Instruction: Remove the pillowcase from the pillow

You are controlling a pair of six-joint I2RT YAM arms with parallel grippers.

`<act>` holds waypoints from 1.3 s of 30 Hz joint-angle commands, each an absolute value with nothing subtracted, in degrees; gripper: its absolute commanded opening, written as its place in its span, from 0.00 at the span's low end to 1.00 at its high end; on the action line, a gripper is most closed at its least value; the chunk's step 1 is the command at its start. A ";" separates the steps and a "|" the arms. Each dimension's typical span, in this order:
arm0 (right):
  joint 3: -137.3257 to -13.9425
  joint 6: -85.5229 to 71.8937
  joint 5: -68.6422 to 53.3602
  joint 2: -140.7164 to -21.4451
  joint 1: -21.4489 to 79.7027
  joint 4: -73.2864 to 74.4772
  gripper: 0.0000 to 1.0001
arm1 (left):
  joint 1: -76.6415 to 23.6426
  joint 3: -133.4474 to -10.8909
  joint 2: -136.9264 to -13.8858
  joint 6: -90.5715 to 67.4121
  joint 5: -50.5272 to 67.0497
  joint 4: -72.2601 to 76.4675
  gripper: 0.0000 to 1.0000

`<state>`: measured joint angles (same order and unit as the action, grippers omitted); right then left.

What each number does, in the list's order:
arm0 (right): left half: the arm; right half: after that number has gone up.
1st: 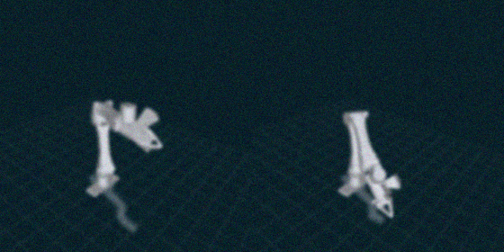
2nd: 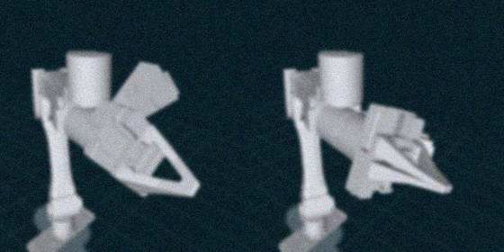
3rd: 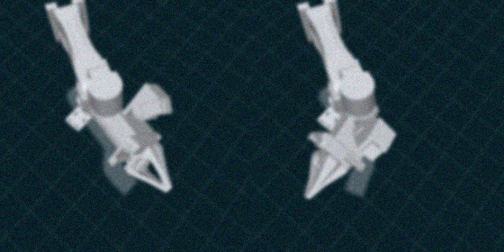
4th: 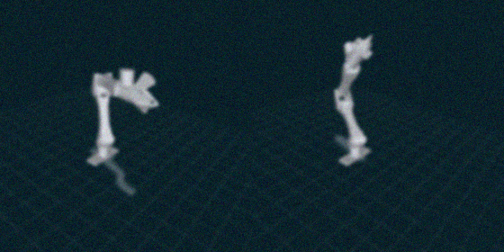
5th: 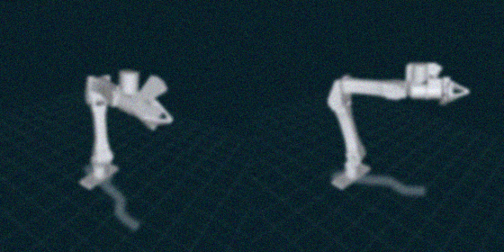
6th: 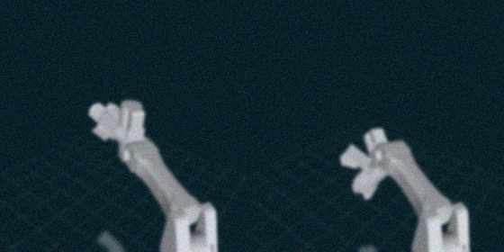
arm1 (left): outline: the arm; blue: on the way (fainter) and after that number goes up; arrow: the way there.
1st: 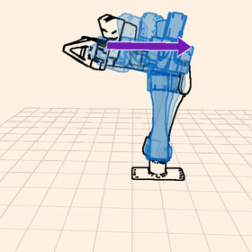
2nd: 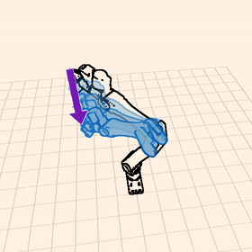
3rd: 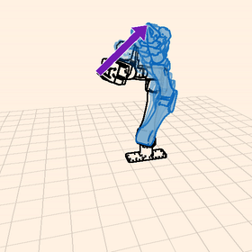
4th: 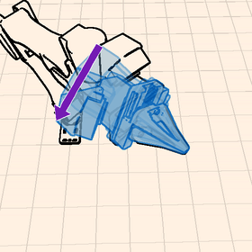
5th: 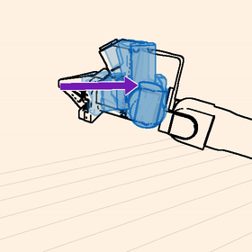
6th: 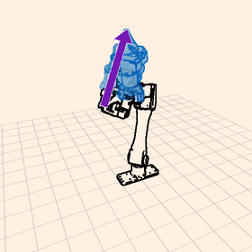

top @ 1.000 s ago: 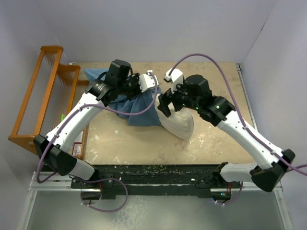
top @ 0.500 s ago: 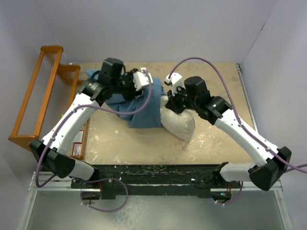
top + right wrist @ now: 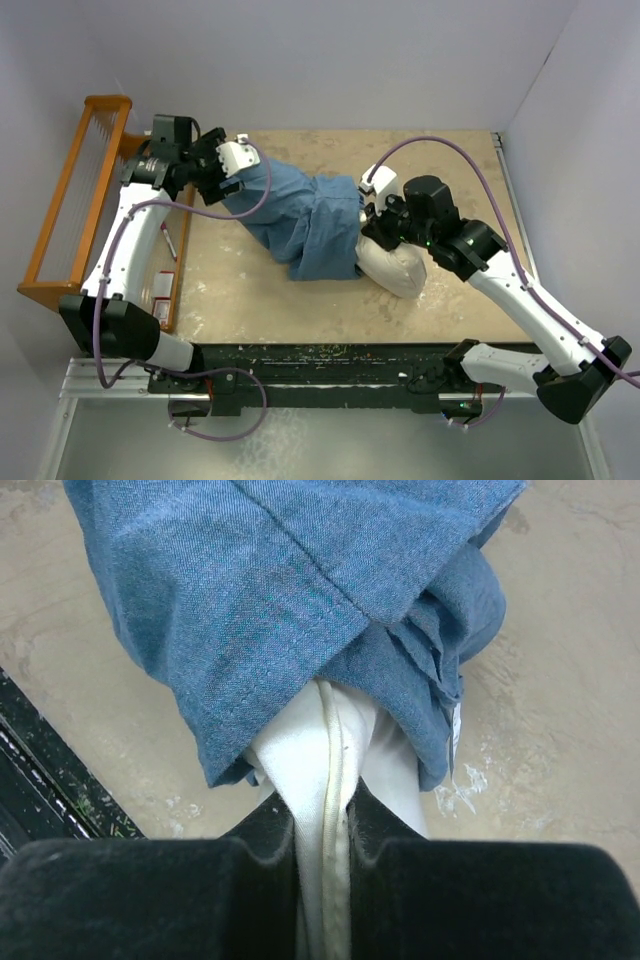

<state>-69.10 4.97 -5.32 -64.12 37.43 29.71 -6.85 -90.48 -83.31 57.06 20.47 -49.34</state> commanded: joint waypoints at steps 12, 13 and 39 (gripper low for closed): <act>-72.71 8.57 -3.74 -58.79 37.19 24.11 0.00 | -5.65 -84.53 -86.76 56.26 16.28 -26.59 0.00; -72.87 8.61 -2.87 -58.20 37.16 23.45 0.00 | -5.10 -83.91 -86.00 56.33 15.91 -23.62 0.00; -70.96 5.10 42.77 -33.40 37.04 6.03 0.00 | 6.81 -127.99 -109.67 44.80 -2.81 -13.34 0.00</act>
